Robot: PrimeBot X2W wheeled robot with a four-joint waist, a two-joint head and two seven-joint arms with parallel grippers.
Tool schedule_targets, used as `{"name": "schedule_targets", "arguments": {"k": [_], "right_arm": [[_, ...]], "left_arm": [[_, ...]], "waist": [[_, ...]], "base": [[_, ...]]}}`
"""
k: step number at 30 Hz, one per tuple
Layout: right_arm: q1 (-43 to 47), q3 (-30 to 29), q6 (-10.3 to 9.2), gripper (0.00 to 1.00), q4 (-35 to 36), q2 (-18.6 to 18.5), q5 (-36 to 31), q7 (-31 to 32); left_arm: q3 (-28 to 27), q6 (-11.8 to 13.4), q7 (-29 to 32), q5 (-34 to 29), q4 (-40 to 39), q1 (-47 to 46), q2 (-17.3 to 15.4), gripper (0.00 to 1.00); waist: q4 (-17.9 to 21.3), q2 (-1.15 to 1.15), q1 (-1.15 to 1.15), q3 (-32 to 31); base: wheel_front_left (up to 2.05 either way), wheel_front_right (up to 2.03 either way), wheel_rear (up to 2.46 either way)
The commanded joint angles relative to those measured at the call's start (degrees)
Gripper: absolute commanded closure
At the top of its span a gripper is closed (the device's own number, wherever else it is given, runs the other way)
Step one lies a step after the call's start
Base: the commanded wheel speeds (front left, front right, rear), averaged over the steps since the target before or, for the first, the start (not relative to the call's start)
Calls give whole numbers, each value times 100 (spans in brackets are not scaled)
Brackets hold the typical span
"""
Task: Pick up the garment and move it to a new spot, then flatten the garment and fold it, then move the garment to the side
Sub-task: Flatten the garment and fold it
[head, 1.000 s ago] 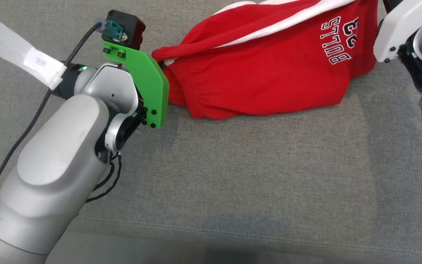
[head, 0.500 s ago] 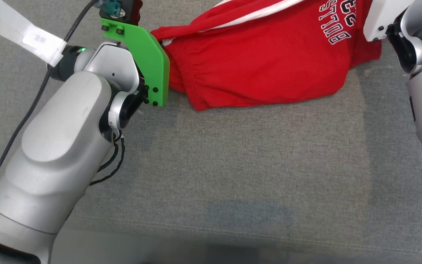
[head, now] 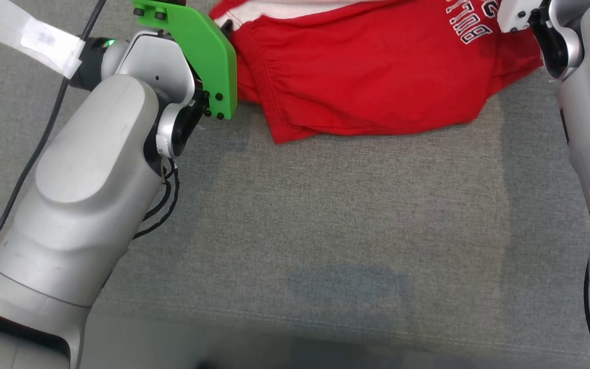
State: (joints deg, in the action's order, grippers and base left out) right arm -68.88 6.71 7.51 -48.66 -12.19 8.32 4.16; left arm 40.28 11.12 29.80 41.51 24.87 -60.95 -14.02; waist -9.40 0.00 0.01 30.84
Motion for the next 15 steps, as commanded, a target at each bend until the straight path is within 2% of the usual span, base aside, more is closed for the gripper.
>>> {"name": "schedule_targets", "arguments": {"k": [1,10,15], "right_arm": [[-106,-24,-5,0,-108,7,-68,-107],[-230,-113,-5,0,-456,-33,28,-528],[10,-120,-5,0,-457,-133,192,-743]], "left_arm": [[-35,25,-130,-62,56,-57,36,0],[-165,-37,-738,10,109,239,75,0],[-348,-42,-1725,-72,-205,673,13,0]], "waist": [[-28,0,-1,16],[-96,0,-1,-67],[-108,0,-1,-266]], "base": [[0,0,0],[0,0,0],[0,0,0]]}}
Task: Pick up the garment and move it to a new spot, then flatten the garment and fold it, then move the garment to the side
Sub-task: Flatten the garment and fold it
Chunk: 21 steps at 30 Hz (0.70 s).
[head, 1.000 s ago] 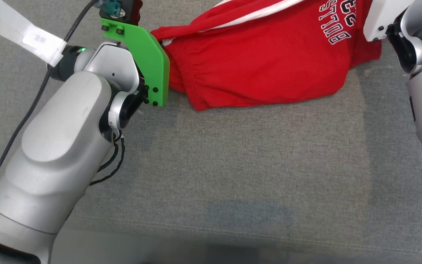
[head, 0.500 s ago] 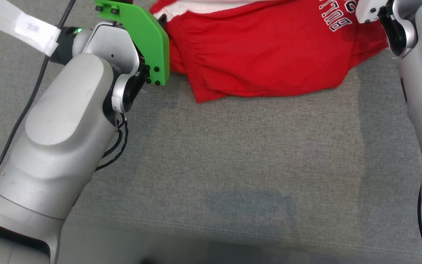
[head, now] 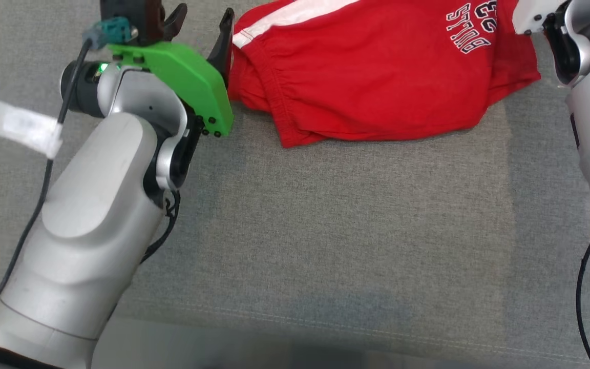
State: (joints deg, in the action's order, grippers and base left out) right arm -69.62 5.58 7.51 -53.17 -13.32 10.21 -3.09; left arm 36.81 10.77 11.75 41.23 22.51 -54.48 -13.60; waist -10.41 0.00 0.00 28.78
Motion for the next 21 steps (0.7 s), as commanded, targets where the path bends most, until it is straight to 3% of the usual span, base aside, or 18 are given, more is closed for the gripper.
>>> {"name": "schedule_targets", "arguments": {"k": [1,12,15,21], "right_arm": [[142,-12,-5,0,14,-32,53,-62],[1179,-242,-5,0,95,-113,476,-243],[1447,-313,-5,0,85,-78,584,-258],[1812,-372,-5,0,57,-16,645,-261]], "left_arm": [[-49,15,-165,-42,-45,163,-32,0],[-376,217,-2395,-174,-865,1932,-64,0],[-609,248,-2636,-190,-1159,2414,-32,0],[-1558,5,-2690,-543,-1948,3511,348,0]], "waist": [[-2,0,0,-115],[27,0,0,-858],[59,0,0,-1064],[77,0,0,-1371]], "base": [[0,0,0],[0,0,0],[0,0,0],[0,0,0]]}}
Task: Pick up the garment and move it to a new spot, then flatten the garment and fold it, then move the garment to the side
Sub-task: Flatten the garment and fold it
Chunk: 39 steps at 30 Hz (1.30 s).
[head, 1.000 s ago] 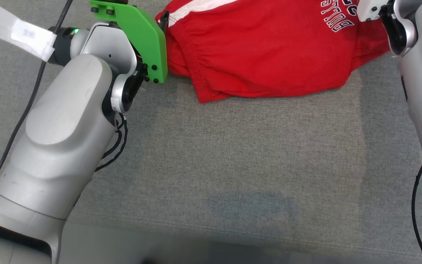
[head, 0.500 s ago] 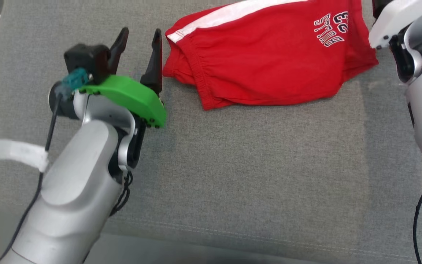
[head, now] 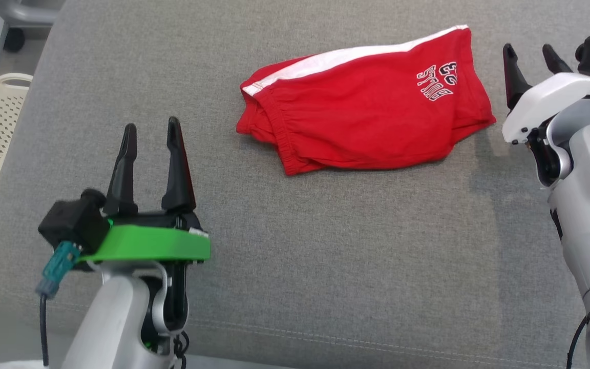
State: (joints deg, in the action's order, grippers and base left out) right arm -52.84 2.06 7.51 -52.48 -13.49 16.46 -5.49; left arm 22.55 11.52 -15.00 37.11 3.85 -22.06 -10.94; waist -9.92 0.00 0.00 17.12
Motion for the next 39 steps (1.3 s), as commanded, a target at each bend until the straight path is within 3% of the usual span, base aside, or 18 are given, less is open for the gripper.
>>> {"name": "schedule_targets", "arguments": {"k": [1,9,14,19,32,33,34,35,36,39], "right_arm": [[169,-37,-5,0,-33,0,27,-18],[418,-268,-4,0,-325,-20,-113,44],[452,-484,-4,0,-568,-76,-220,70],[378,-629,-4,0,-771,-72,-356,103],[424,-648,-5,0,-1191,156,-498,203],[419,-667,-5,7,-1232,153,-516,216],[409,-681,-5,37,-1265,158,-529,222],[394,-694,-4,83,-1300,168,-526,223],[385,-699,-4,100,-1332,170,-548,232],[372,-717,-7,100,-1387,190,-556,199]], "left_arm": [[-291,-143,-15,-220,-182,437,174,0],[-1023,-911,-8,-1217,-564,1531,627,0],[-1124,-1147,-12,-1643,-532,1910,754,0],[-1143,-1253,-12,-1780,-499,2084,798,0],[-929,-1059,-11,-1622,-495,1969,802,0],[-905,-1050,-11,-1608,-480,1978,802,0],[-880,-1050,-11,-1602,-454,1992,802,0],[-872,-1053,-11,-1602,-447,1990,801,0],[-865,-1055,-12,-1596,-439,1990,801,0],[-855,-1050,-11,-1590,-395,1998,801,0]], "waist": [[26,0,0,-249],[-67,0,0,-368],[-193,0,0,-237],[-334,0,0,-68],[-451,0,0,21],[-455,0,0,13],[-457,0,0,7],[-457,0,0,0],[-456,0,0,-9],[-447,0,0,-46]], "base": [[0,0,0],[0,0,0],[0,0,0],[0,0,0],[0,0,0],[0,0,0],[0,0,0],[0,0,0],[0,0,0],[0,0,0]]}}
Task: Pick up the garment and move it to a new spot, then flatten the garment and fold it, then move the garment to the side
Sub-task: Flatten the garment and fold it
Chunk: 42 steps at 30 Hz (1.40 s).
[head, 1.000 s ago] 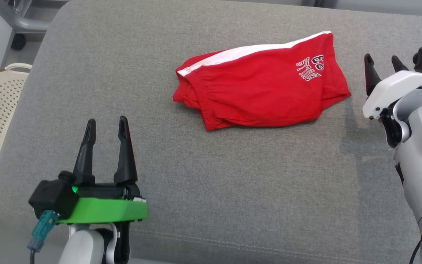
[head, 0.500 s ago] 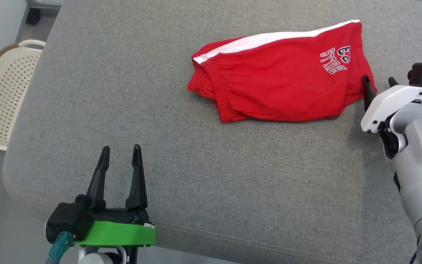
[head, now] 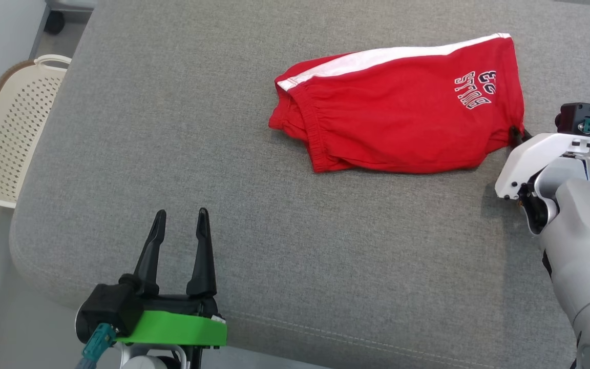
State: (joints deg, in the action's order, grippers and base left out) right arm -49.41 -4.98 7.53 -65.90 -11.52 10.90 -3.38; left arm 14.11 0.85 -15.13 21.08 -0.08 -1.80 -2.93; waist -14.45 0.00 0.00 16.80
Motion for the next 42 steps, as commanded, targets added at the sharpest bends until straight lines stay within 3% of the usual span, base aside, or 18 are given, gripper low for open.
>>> {"name": "schedule_targets", "arguments": {"k": [1,27,29,30,42], "right_arm": [[43,-20,-9,100,-63,-6,0,-24],[1406,85,-9,100,610,391,597,-298],[1513,97,-9,51,696,418,609,-257],[1556,100,-9,0,738,423,612,-235],[2270,-211,-8,0,1461,632,470,-593]], "left_arm": [[-9,20,2,12,19,-23,0,0],[-160,86,2,-122,317,411,-1,0],[-158,66,2,-127,363,415,-1,0],[-159,60,2,-136,379,421,-1,0],[-217,108,1,-198,751,719,-2,0]], "waist": [[11,0,0,-36],[514,0,0,-866],[536,0,0,-918],[545,0,0,-944],[622,0,0,-1473]], "base": [[0,0,0],[0,0,0],[0,0,0],[0,0,0],[0,0,0]]}}
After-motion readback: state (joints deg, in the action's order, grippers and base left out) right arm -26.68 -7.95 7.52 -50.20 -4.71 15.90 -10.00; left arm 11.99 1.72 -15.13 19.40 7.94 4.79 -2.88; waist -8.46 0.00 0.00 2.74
